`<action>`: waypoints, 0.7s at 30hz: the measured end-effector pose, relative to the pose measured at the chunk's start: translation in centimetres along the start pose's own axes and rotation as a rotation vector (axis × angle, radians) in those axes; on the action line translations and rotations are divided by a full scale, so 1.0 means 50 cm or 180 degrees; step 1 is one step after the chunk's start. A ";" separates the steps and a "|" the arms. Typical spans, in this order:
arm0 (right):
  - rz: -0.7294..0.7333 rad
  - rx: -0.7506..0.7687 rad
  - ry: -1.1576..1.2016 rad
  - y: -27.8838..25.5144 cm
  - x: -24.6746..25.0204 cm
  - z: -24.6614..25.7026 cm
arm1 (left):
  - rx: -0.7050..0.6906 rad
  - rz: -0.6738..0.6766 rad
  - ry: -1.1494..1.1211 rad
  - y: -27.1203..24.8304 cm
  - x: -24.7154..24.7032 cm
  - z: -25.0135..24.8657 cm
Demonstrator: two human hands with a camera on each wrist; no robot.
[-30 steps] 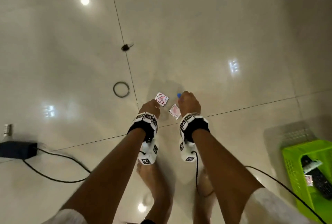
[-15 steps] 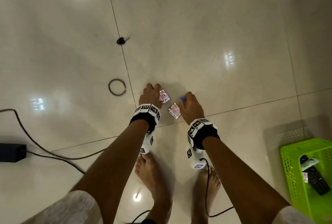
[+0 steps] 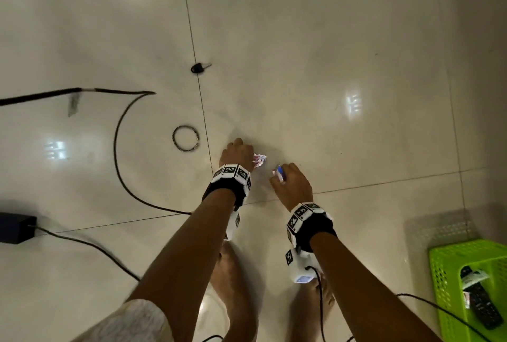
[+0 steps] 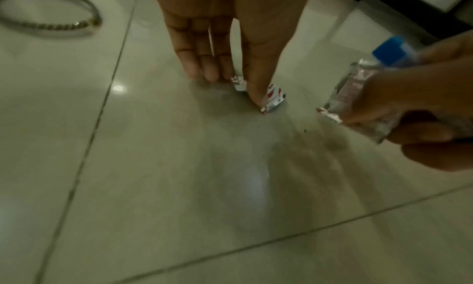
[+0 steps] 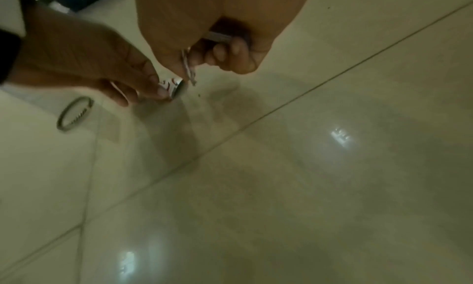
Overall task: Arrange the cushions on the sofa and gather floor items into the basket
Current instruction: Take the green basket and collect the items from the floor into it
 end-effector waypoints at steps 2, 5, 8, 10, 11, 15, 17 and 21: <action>-0.0183 -0.0019 0.0324 0.009 0.008 0.015 | 0.0290 -0.0077 -0.0750 -0.016 0.010 0.012; -0.0070 -0.0054 0.0466 0.018 0.007 0.065 | 0.0927 -0.0597 -0.1728 -0.047 0.047 0.071; 0.0157 0.0246 0.0512 0.030 -0.015 0.143 | 0.1290 -0.1197 -0.2085 -0.068 0.097 0.144; 0.0370 0.0501 0.0480 0.042 -0.047 0.199 | 0.1326 -0.1332 -0.1889 -0.066 0.130 0.188; 0.0445 0.0617 0.0395 0.050 -0.066 0.228 | 0.1377 -0.1389 -0.1793 -0.059 0.140 0.215; 0.0368 0.0764 0.0140 0.093 -0.112 0.301 | 0.1671 -0.1538 -0.1803 -0.029 0.168 0.294; 0.0229 0.0758 0.0208 0.120 -0.119 0.322 | 0.1816 -0.1484 -0.1873 -0.006 0.172 0.313; -0.0001 0.0927 0.0190 0.183 -0.107 0.358 | 0.1766 -0.1222 -0.1876 0.027 0.170 0.308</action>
Point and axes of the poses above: each hand's wrist, its own y-axis towards the middle knuckle, its own x-axis out of the back of the hand, z = x × y, the point moved 6 cm from there along y, towards the middle knuckle, and after that the axes turned 8 degrees about -z, right-handed, at the moved point
